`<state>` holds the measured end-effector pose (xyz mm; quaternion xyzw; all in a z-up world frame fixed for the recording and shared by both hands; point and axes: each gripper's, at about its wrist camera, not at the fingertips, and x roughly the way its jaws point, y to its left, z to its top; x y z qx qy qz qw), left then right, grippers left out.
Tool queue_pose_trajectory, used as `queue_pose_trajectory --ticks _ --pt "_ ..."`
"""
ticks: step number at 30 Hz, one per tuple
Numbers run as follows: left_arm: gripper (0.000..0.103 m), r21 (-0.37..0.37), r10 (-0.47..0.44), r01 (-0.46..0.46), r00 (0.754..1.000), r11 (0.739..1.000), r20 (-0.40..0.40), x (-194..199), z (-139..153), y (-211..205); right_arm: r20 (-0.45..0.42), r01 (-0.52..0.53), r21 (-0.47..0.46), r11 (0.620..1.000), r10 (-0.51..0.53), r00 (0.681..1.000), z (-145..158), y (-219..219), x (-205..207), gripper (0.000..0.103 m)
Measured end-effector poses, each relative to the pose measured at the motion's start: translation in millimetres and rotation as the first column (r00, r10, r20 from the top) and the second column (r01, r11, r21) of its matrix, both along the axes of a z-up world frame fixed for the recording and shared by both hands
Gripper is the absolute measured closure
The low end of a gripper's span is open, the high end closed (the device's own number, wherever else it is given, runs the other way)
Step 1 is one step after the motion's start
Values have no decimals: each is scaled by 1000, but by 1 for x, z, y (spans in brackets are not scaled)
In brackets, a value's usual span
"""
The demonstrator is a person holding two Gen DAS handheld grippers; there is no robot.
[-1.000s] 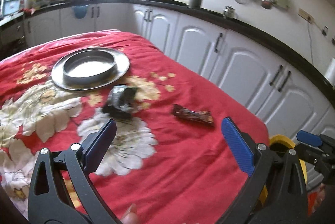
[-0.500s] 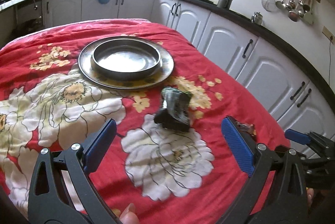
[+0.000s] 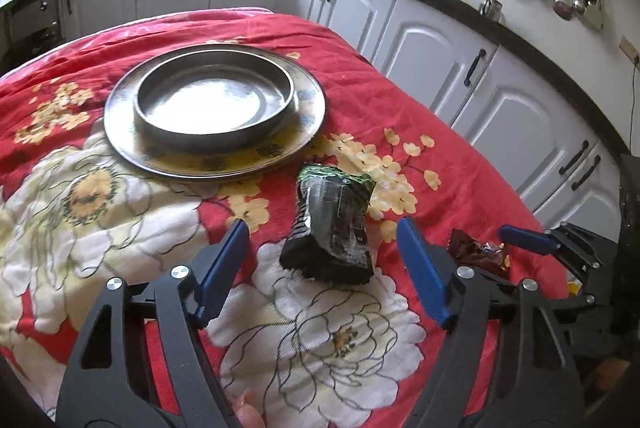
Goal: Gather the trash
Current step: 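Grasp the black snack pack with the left tool while the right tool grasps the brown chocolate bar, then carry the snack pack and chocolate bar over the bin with both tools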
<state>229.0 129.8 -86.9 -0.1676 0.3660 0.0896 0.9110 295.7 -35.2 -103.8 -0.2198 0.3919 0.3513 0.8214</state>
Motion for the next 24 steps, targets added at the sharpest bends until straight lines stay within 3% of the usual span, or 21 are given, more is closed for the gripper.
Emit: queue_pose_trajectory --ticks 1,7,11,12,13,24 --pt "36 0 -4 4 1000 1000 -9 4 -2 -1 -10 -5 -2 1000 5 1000 -3 1 0 54" --pt "49 13 -22 22 998 1000 -51 16 -12 -6 -32 8 36 999 -7 999 -7 -10 -8 58" --pt "68 30 -26 28 998 999 -65 17 -14 -10 -51 27 69 997 -23 998 -7 -27 -25 59" --pt "69 28 -27 29 997 999 -65 16 -14 -10 -56 34 78 996 -30 998 -6 -32 -30 60" --pt "71 28 -30 32 997 999 -65 15 -14 -10 -65 37 87 996 -31 997 -5 -35 -33 77" --pt "75 38 -111 112 993 993 -33 -5 -6 -37 -105 92 184 979 -74 992 11 -81 -69 81"
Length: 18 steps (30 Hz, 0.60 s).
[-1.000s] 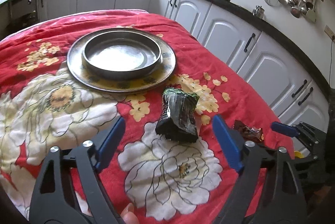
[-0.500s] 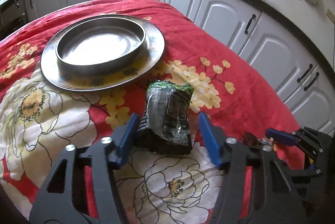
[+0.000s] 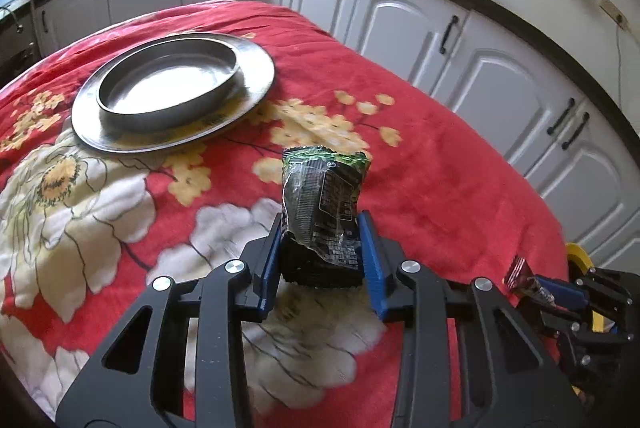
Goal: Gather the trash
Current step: 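Carry the snack pack and chocolate bar over the bin with both tools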
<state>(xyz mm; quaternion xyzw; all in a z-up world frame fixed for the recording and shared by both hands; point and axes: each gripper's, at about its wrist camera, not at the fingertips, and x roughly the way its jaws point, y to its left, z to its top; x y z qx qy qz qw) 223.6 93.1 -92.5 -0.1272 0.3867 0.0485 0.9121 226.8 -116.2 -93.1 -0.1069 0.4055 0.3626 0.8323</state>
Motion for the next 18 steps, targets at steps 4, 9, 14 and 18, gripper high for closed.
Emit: queue_pose_trajectory --ticks 4,9,14,18 --pt "75 -5 -43 43 999 999 15 -10 4 -17 -1 27 33 999 -27 1000 9 -20 -7 81" --pt "75 -21 -97 97 995 995 32 -19 10 -41 6 71 57 996 -71 997 20 -46 -13 81" --pt "75 -17 -151 152 987 988 55 -25 19 -64 10 134 80 988 -135 991 29 -77 -18 81" --pt "75 -11 -193 195 978 981 79 -30 28 -82 18 183 97 978 -186 982 35 -100 -23 81"
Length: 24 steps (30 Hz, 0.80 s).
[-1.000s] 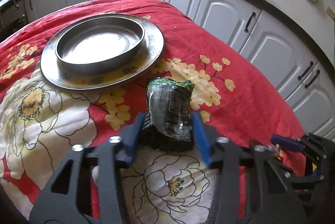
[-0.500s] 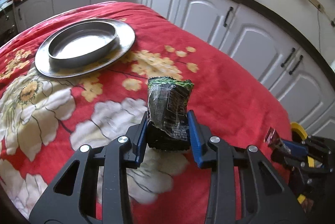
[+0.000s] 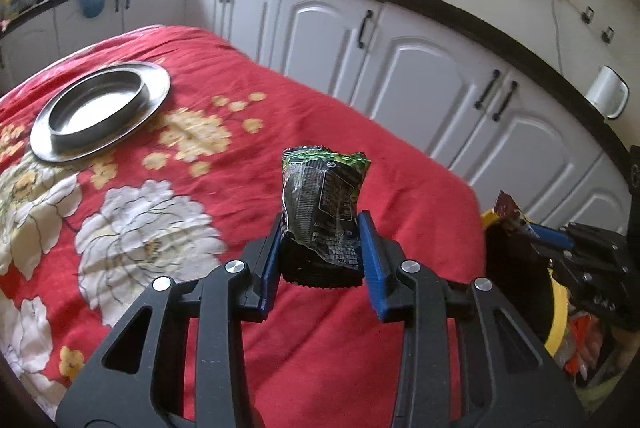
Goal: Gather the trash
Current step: 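Carry the snack pack and chocolate bar over the bin with both tools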
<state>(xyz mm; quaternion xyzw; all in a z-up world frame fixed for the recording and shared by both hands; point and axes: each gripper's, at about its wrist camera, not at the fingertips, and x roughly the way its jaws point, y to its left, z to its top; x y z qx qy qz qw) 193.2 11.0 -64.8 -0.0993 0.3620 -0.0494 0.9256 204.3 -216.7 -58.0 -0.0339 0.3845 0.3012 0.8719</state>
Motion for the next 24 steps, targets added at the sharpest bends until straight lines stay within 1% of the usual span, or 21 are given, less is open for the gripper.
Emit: queue_pose_trajectory --ticks 13,24 --pt "75 8 -133 133 990 991 40 -14 15 -54 28 139 32 990 -140 990 12 -58 -12 81" --pt "75 33 -251 250 967 968 51 -23 19 -103 16 241 61 969 -243 970 11 -102 -18 81"
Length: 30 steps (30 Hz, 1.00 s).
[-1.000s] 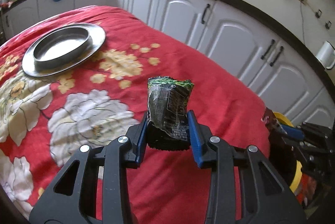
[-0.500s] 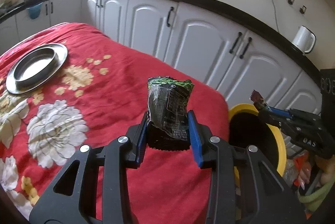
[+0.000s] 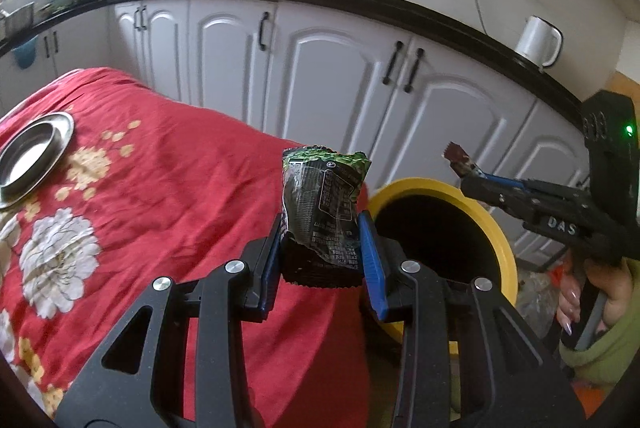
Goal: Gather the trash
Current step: 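Carry the snack pack and chocolate bar over the bin with both tools, then open both tools to drop the snack pack and chocolate bar into the bin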
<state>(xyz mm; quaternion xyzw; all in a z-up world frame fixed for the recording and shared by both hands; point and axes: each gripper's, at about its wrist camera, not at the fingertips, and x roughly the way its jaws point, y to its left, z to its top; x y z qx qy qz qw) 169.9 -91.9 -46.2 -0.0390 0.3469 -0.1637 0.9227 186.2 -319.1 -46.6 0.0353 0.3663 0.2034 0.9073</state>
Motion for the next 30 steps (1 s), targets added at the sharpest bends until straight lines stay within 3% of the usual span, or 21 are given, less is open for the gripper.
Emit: queue_pose_trajectory --ticks 12,30 --pt "75 32 -124 124 992 992 -7 -9 -6 -49 -56 103 21 994 -102 993 -16 -48 -9 81" --pt "74 90 -271 276 960 957 -65 -22 -34 -101 -123 166 34 986 -161 979 -40 -80 -10 80"
